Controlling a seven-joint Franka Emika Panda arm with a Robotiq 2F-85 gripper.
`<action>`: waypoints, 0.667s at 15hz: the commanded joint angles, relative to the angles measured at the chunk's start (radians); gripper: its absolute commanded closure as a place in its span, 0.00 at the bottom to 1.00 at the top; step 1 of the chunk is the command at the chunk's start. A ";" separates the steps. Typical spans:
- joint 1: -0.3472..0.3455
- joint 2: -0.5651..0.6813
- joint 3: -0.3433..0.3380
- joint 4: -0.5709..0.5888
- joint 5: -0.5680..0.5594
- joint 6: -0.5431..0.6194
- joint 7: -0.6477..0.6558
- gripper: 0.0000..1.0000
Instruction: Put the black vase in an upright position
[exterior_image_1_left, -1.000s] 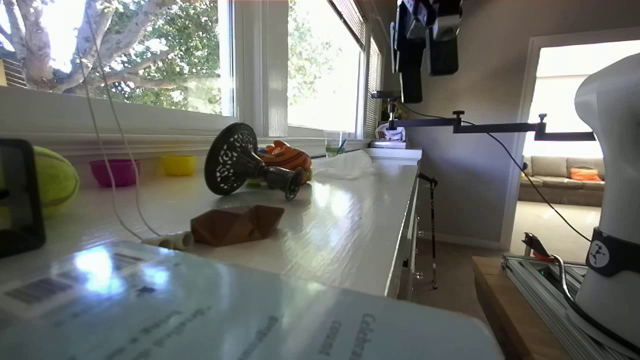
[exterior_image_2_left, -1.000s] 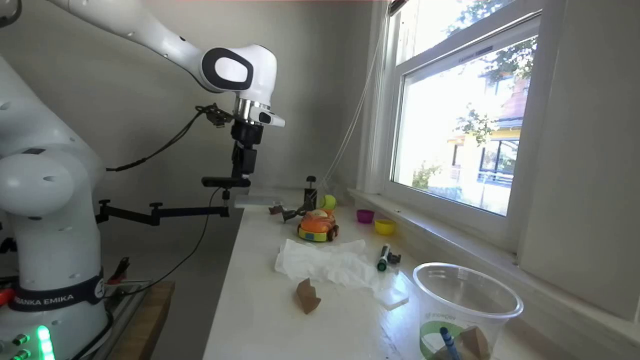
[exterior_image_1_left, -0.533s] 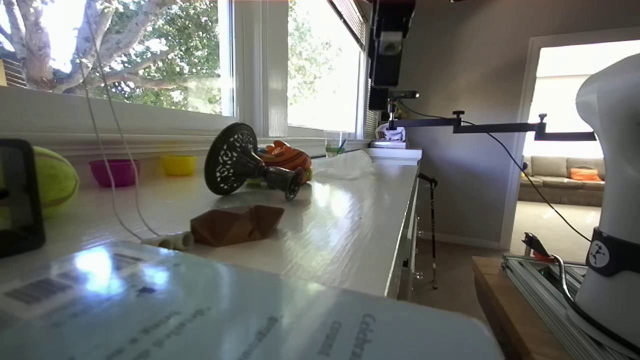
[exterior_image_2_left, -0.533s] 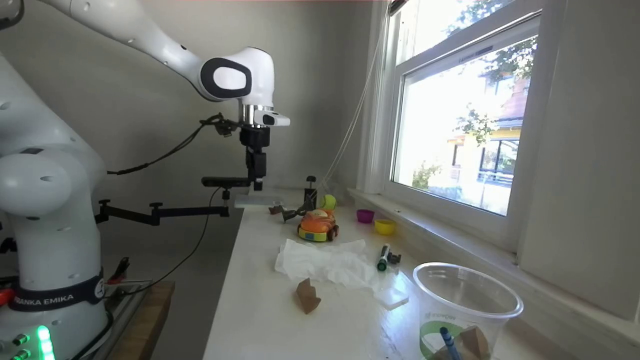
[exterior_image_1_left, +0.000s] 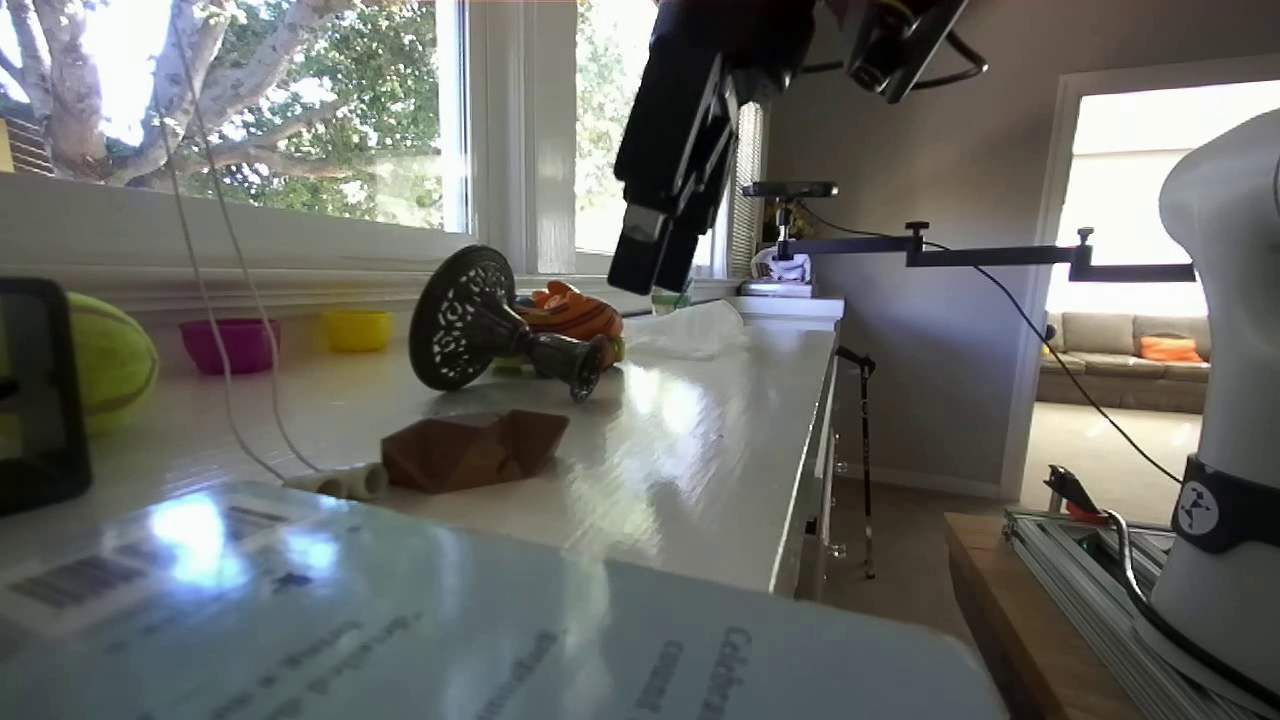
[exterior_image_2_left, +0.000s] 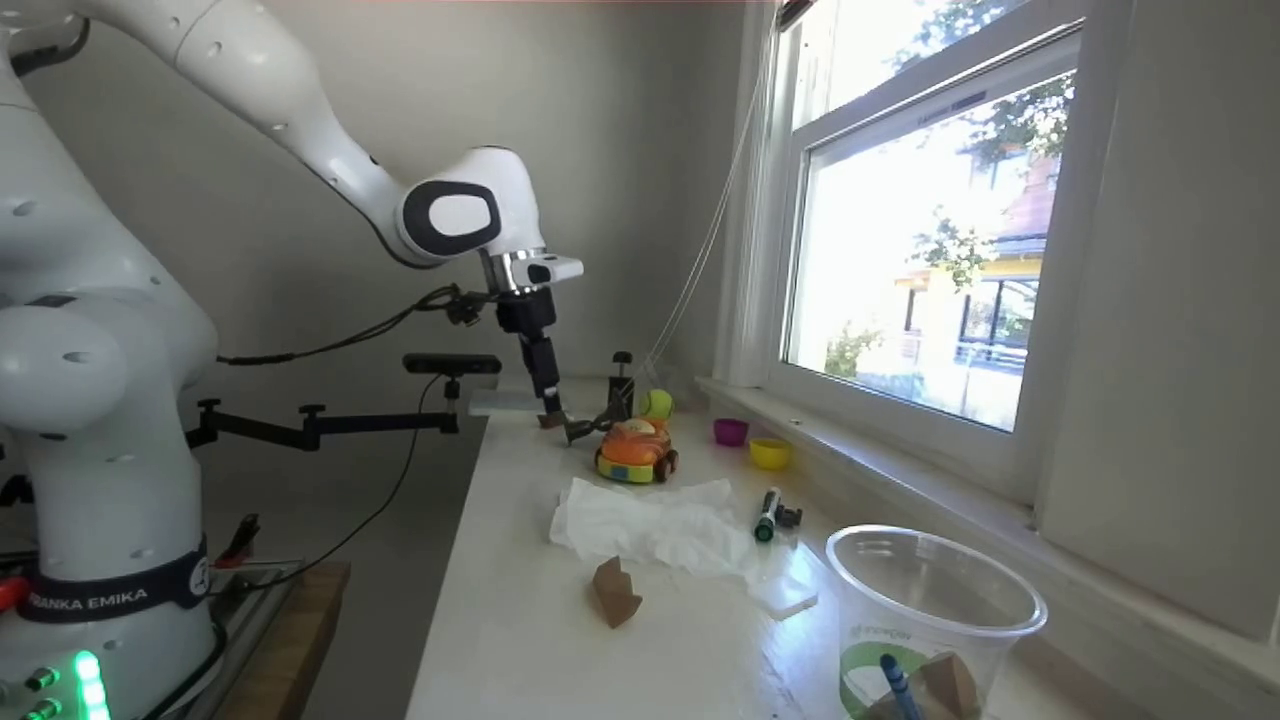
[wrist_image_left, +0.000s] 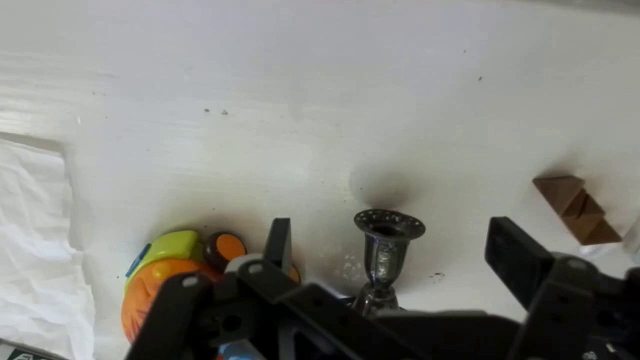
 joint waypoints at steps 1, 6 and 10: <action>-0.067 0.063 0.060 0.000 -0.110 0.128 0.113 0.00; -0.148 0.136 0.130 0.018 -0.218 0.250 0.227 0.00; -0.208 0.179 0.189 0.036 -0.280 0.304 0.328 0.00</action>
